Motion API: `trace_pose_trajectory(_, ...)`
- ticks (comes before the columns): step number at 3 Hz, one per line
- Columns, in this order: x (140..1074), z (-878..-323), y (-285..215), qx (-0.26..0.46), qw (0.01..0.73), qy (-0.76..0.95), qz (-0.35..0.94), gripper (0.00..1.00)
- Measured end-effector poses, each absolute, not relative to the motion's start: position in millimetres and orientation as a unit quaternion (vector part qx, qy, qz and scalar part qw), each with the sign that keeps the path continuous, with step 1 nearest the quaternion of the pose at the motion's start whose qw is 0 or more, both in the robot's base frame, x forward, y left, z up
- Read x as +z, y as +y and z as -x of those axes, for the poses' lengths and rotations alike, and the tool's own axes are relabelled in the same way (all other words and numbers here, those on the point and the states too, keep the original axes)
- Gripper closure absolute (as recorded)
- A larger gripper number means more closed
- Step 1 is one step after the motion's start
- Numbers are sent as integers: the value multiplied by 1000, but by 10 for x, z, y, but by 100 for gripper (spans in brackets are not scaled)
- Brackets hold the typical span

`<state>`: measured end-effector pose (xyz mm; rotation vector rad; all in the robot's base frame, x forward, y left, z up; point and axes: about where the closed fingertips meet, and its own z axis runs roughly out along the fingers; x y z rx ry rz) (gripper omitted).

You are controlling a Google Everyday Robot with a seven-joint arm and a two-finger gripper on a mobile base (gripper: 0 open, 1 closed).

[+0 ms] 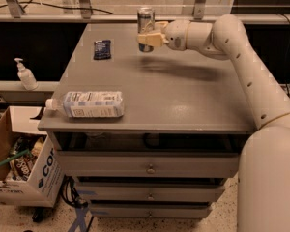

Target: Move redbull can near rxbar blueberry

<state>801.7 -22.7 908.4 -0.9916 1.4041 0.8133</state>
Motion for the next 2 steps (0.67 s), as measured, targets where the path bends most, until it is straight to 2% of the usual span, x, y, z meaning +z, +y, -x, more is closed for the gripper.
trace_pose_trajectory(2,8872,-8241,125,305,574,610,453,100)
